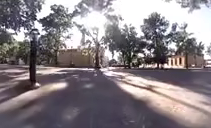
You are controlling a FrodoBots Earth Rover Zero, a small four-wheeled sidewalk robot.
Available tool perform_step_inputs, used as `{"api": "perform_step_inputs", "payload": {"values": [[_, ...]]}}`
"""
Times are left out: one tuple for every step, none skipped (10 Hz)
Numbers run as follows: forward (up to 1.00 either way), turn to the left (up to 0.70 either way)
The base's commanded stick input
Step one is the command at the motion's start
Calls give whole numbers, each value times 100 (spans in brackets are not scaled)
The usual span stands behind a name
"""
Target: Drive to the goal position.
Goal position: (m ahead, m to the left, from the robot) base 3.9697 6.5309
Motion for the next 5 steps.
{"api": "perform_step_inputs", "payload": {"values": [[70,10],[70,10],[70,5],[70,0],[70,0]]}}
